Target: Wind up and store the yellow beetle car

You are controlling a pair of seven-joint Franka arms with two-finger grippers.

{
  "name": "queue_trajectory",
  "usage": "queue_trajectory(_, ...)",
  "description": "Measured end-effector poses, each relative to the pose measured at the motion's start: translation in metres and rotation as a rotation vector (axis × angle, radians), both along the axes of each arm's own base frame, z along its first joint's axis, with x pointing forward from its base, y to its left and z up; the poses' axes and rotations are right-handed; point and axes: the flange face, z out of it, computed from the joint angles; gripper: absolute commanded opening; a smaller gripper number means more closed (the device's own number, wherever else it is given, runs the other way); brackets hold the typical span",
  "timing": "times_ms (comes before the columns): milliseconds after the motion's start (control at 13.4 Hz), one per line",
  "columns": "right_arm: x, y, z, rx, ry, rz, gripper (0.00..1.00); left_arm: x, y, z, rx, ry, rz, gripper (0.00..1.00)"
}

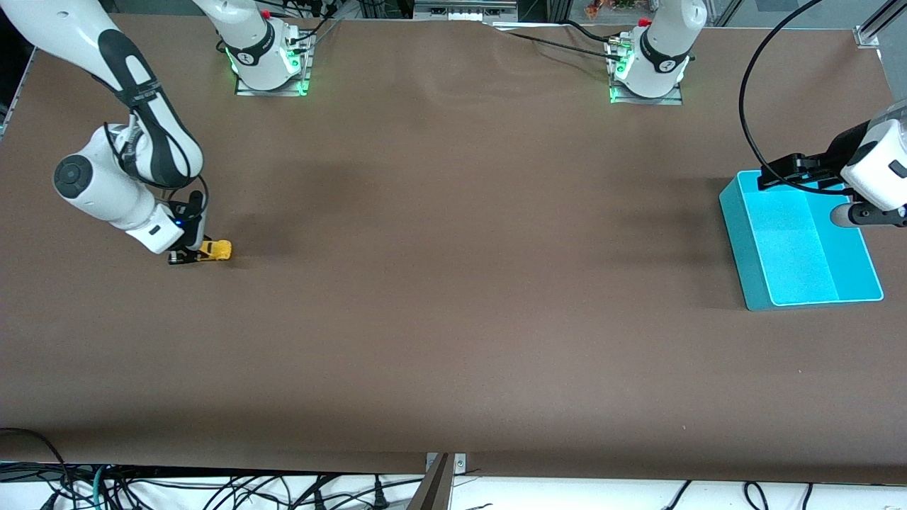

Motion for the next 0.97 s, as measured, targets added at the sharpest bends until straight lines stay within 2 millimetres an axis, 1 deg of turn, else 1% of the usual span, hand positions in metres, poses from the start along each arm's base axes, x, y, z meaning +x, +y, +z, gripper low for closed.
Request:
queue_trajectory(149,-0.003,-0.022,0.000,-0.001,-0.003,-0.008,0.14,0.000,0.000,0.000,0.000,0.000,-0.001,1.00)
queue_trajectory(224,-0.004,-0.027,0.000,-0.001,-0.004,-0.014,0.17,0.000,-0.001,0.000,0.000,0.000,-0.001,1.00)
queue_trajectory(374,-0.004,-0.029,0.000,0.002,-0.004,-0.021,0.19,0.000,-0.001,0.000,0.000,0.000,-0.001,1.00)
queue_trajectory(448,-0.004,-0.029,0.000,0.006,-0.004,-0.028,0.26,0.000,-0.001,0.000,0.000,0.000,-0.001,1.00)
queue_trajectory(523,-0.004,-0.029,0.000,0.009,-0.002,-0.032,0.39,0.000,-0.001,0.000,0.000,0.000,-0.001,1.00)
queue_trajectory(598,-0.003,-0.029,0.000,0.011,0.002,-0.034,0.63,0.000,-0.001,0.000,0.000,0.000,-0.001,1.00)
queue_trajectory(673,-0.003,-0.029,0.000,0.015,0.011,-0.034,0.94,0.000,-0.001,0.000,0.000,0.000,-0.001,1.00)
queue_trajectory(747,-0.003,-0.029,-0.001,0.020,0.029,-0.035,1.00,0.000,-0.001,0.000,0.000,0.001,-0.001,1.00)
queue_trajectory(972,-0.002,-0.028,-0.005,0.033,0.065,-0.031,1.00,0.000,-0.001,0.000,0.000,0.001,-0.001,1.00)
